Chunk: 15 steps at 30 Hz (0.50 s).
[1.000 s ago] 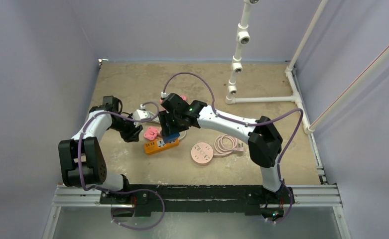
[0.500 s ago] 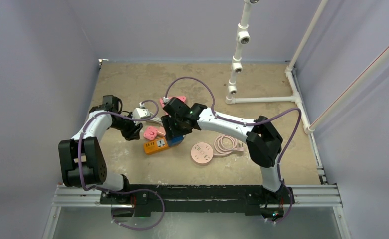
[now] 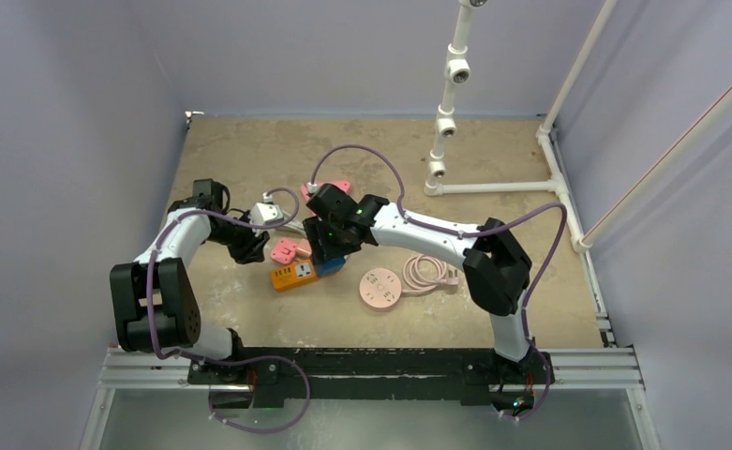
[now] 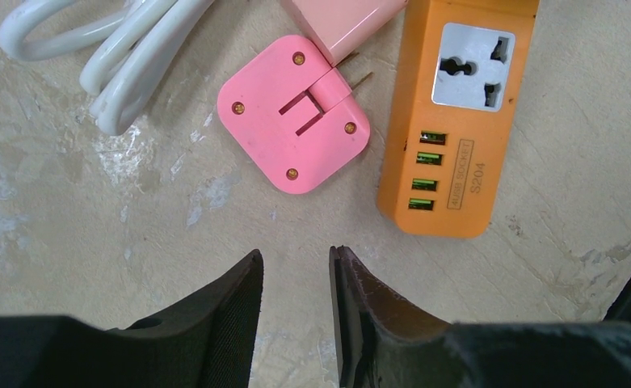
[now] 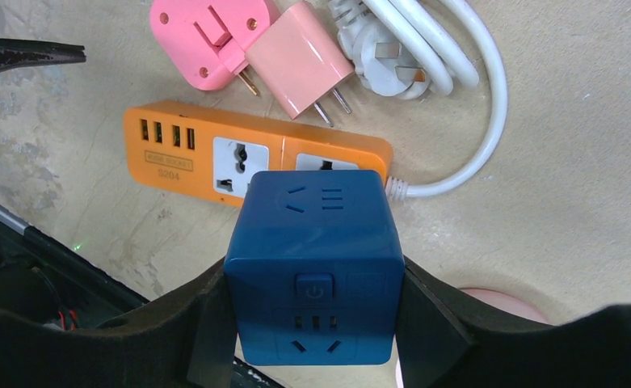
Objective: Insert the plug
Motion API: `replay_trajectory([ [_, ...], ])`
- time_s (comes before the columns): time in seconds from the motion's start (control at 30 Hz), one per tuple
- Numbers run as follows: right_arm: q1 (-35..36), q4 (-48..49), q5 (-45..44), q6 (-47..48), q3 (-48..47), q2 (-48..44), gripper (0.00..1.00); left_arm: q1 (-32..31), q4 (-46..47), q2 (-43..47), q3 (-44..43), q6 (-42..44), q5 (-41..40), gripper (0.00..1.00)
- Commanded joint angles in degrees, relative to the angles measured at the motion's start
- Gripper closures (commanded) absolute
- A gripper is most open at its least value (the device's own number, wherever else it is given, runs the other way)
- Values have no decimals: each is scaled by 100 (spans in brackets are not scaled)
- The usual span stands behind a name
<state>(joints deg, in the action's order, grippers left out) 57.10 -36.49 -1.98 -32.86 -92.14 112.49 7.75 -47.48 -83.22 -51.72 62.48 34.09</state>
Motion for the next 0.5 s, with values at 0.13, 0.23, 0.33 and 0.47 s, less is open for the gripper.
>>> replay_trajectory([
  [0.13, 47, 37, -117, -299, -331, 212, 100, -128, -10, 166, 215, 430, 169, 66],
  [0.23, 46, 29, -144, -278, -363, 272, 100, -199, 19, 166, 286, 514, 153, 67],
  [0.33, 46, 28, -169, -280, -336, 260, 100, -224, 16, 161, 302, 549, 174, 67],
  [0.47, 46, 28, -269, -328, -217, 192, 100, -251, -91, 136, 308, 687, 204, 67],
])
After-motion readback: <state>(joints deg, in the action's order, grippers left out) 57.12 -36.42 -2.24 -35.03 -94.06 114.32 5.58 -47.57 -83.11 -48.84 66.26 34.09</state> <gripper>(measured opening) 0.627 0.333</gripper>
